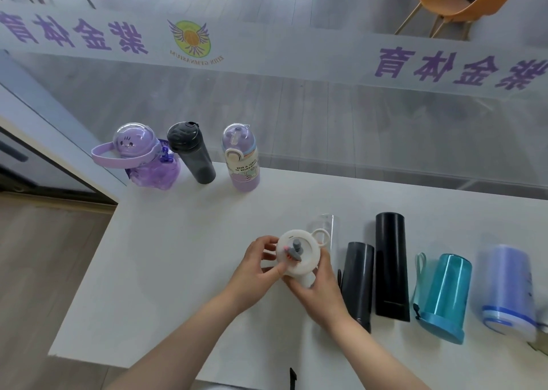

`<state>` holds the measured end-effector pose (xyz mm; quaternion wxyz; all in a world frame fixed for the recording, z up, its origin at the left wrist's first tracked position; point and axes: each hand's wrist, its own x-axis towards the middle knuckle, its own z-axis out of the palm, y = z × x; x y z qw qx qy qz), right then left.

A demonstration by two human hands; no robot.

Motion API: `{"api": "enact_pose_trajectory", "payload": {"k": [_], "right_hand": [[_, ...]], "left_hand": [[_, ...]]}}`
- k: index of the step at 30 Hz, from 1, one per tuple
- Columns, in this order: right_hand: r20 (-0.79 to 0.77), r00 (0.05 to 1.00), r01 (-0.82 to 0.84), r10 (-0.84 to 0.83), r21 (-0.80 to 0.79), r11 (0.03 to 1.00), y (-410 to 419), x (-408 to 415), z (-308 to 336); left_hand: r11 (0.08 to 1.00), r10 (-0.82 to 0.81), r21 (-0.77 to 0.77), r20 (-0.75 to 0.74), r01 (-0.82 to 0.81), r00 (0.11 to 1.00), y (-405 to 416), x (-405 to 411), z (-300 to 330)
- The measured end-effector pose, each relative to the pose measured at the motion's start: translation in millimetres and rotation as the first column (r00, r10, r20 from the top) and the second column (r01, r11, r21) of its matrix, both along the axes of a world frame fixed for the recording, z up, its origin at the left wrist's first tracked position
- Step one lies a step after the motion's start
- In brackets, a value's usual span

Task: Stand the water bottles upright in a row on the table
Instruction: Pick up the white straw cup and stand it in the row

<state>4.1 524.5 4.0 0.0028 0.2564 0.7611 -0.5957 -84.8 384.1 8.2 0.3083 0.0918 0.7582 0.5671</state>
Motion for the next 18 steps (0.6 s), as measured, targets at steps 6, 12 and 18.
{"api": "enact_pose_trajectory", "payload": {"k": [6, 12, 18], "right_hand": [[-0.025, 1.0, 0.009, -0.006, 0.09, 0.996, 2.2, -22.6, -5.8], [-0.054, 0.997, -0.048, 0.054, 0.099, 0.994, 19.2, -60.3, -12.4], [-0.05, 0.994, -0.094, 0.102, 0.132, 0.987, 36.4, -101.9, -11.8]], "left_hand": [[0.907, -0.184, -0.405, -0.129, 0.118, 0.975, -30.1, -28.9, -20.7], [0.506, -0.402, -0.847, -0.067, 0.161, 0.913, -68.1, -51.4, -46.9], [0.367, -0.476, -0.903, 0.026, 0.225, 0.879, -65.3, -46.7, -53.8]]}}
